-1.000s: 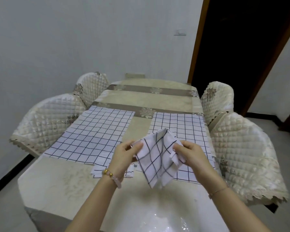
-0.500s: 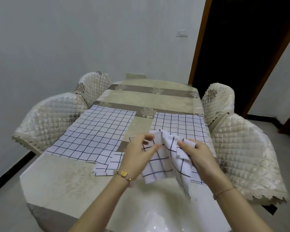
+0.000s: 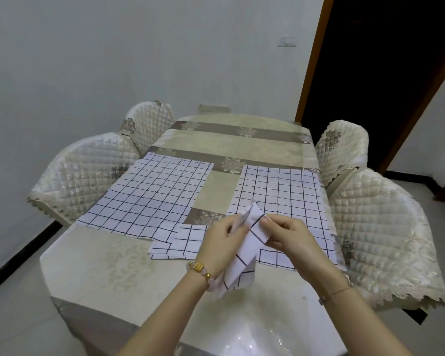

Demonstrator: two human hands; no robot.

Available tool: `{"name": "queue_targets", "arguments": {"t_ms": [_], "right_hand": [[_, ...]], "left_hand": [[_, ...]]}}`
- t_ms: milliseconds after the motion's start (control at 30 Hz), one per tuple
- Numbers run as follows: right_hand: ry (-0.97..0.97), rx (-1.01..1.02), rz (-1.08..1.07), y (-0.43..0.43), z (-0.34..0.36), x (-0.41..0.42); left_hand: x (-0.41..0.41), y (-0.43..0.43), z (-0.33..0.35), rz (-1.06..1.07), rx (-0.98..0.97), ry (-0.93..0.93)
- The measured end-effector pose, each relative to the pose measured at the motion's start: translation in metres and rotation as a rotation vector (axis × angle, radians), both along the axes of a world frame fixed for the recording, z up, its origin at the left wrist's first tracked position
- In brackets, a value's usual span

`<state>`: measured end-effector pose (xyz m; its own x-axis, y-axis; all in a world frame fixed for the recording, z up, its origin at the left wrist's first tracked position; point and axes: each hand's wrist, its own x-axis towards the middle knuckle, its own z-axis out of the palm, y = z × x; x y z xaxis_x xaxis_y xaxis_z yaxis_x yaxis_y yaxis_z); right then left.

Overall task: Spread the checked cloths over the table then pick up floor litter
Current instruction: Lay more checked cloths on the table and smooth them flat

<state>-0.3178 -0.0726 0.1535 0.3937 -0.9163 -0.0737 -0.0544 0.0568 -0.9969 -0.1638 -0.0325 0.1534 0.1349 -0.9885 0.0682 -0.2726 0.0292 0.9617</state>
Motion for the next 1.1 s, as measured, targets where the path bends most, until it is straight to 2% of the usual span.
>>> {"name": "queue_targets", "arguments": {"t_ms": [133, 300, 467, 567, 667, 733, 800, 900, 933, 1000, 1100], "right_hand": [[0.038, -0.039, -0.180, -0.016, 0.004, -0.021], [0.089, -0.055, -0.377, -0.043, -0.001, -0.064], [0.222, -0.032, -0.381, -0.061, -0.031, -0.091], [0.274, 0.029, -0.380, -0.063, -0.053, -0.098], [0.357, 0.069, -0.388, -0.063, -0.075, -0.097], [0.466, 0.041, -0.352, -0.064, -0.089, -0.095], [0.584, 0.032, -0.326, -0.063, -0.098, -0.092], [0.811, -0.031, -0.319, -0.055, -0.114, -0.089], [0.853, -0.098, -0.335, -0.047, -0.118, -0.085], [0.832, -0.207, -0.305, -0.023, -0.123, -0.073], [0.797, -0.221, -0.058, 0.018, -0.142, -0.049]], "left_hand": [[0.045, -0.007, -0.004, 0.291, -0.044, 0.017], [0.113, -0.011, -0.006, 0.502, -0.005, 0.042], [0.152, -0.003, -0.013, 0.602, 0.019, 0.042], [0.168, 0.001, -0.032, 0.631, 0.107, 0.109], [0.178, 0.000, -0.056, 0.634, 0.234, 0.082], [0.181, -0.003, -0.070, 0.610, 0.340, -0.034], [0.179, -0.005, -0.080, 0.573, 0.426, -0.243], [0.163, 0.002, -0.095, 0.517, 0.398, -0.611], [0.153, 0.008, -0.103, 0.451, 0.342, -0.697], [0.127, 0.025, -0.122, 0.191, 0.232, -0.773], [0.087, 0.054, -0.149, -0.174, 0.161, -0.829]]}}
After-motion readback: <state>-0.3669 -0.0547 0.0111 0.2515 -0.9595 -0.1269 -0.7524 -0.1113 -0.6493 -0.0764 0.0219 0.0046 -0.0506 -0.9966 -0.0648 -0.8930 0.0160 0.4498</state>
